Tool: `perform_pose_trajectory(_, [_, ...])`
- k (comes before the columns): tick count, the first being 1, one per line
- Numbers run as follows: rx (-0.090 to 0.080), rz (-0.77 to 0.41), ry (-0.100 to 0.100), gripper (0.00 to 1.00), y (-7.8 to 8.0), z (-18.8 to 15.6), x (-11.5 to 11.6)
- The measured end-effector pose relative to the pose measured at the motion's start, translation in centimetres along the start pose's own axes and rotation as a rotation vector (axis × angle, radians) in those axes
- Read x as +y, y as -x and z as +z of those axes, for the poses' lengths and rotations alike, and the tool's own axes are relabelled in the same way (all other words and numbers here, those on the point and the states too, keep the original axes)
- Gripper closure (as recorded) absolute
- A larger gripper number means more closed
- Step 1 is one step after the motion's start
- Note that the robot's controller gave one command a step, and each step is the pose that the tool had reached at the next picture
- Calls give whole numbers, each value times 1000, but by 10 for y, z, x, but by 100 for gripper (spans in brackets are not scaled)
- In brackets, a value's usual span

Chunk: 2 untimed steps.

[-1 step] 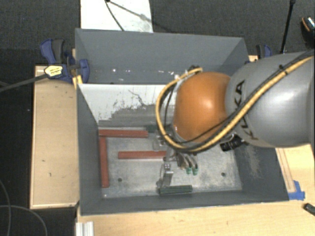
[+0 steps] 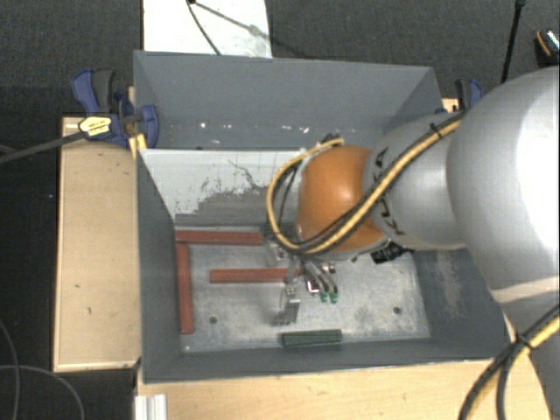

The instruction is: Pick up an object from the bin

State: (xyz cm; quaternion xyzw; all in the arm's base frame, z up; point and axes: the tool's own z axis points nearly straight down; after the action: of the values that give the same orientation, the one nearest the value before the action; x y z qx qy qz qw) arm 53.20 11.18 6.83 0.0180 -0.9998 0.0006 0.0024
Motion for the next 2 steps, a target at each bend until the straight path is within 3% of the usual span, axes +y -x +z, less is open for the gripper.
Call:
perform_pose_trajectory(1, [-8,-173,2,0,-42,-2,41])
perform_pose_trajectory(2, [-17,-188,0,0,-7,-95,-3])
